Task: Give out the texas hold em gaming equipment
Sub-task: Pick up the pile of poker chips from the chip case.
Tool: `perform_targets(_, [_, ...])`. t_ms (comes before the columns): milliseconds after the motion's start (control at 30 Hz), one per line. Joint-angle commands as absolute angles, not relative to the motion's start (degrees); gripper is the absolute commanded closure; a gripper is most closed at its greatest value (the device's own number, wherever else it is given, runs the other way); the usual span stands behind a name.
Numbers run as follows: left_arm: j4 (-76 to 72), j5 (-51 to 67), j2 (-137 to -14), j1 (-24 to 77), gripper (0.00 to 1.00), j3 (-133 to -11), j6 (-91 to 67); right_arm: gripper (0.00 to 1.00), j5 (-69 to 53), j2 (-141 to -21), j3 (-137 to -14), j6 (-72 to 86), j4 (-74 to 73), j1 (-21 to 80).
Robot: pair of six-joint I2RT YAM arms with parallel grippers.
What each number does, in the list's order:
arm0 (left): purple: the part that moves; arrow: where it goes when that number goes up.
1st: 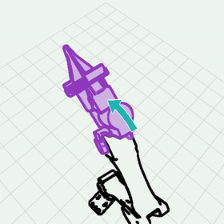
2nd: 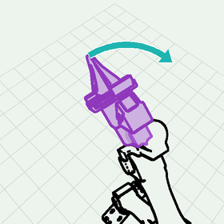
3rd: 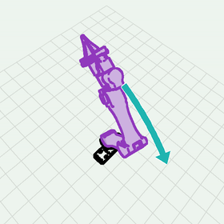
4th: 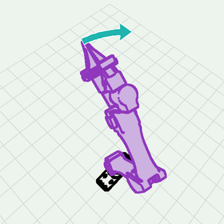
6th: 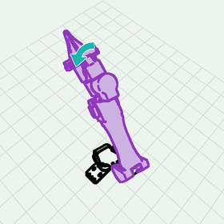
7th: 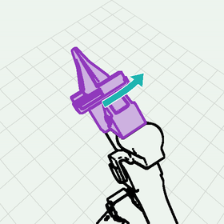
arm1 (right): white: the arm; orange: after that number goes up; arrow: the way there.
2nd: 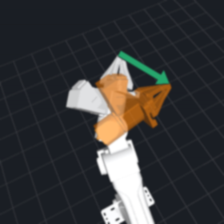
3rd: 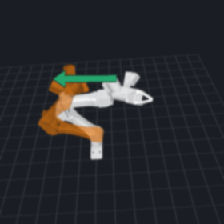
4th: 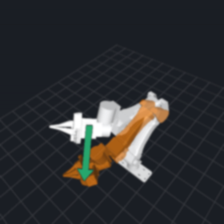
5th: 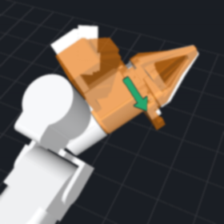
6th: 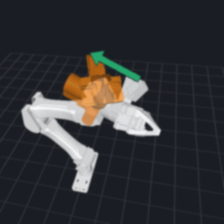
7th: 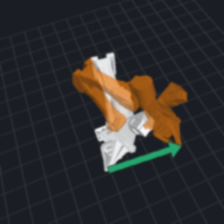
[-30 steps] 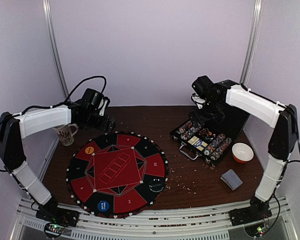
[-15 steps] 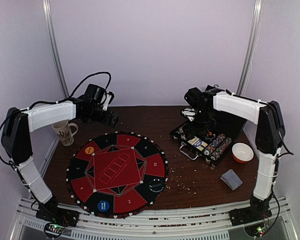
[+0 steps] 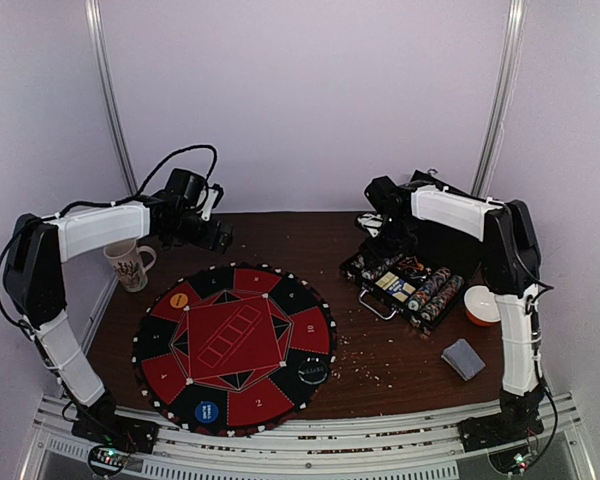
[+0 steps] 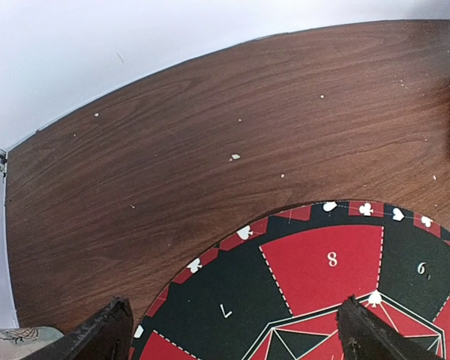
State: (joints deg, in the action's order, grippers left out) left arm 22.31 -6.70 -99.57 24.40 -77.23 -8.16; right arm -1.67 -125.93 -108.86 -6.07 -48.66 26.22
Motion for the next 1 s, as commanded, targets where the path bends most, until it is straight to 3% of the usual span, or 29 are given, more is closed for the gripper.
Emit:
perform_targets(0, [20.1,-5.2,-100.5,23.1,0.02,-76.5,-7.7,0.32,-2.6,-128.2,-109.5,-5.9,-49.3,26.3])
perform_targets(400, [20.1,-4.1,-100.8,22.1,0.02,-76.4,-8.1,0.49,-8.1,-130.7,-111.2,-5.8,-52.1,26.6])
perform_targets(667, [20.0,-2.1,-101.2,21.3,0.02,-76.5,-8.7,0.52,-6.7,-129.8,-111.4,-6.9,-53.8,27.4])
perform_targets(733, [20.0,-1.5,-101.3,21.2,0.02,-76.4,-8.9,0.52,-5.8,-130.0,-111.6,-7.2,-53.8,27.5])
perform_targets(967, [20.1,-0.3,-101.6,20.4,0.02,-76.4,-9.3,0.33,-1.4,-132.6,-114.8,-6.9,-53.8,27.5])
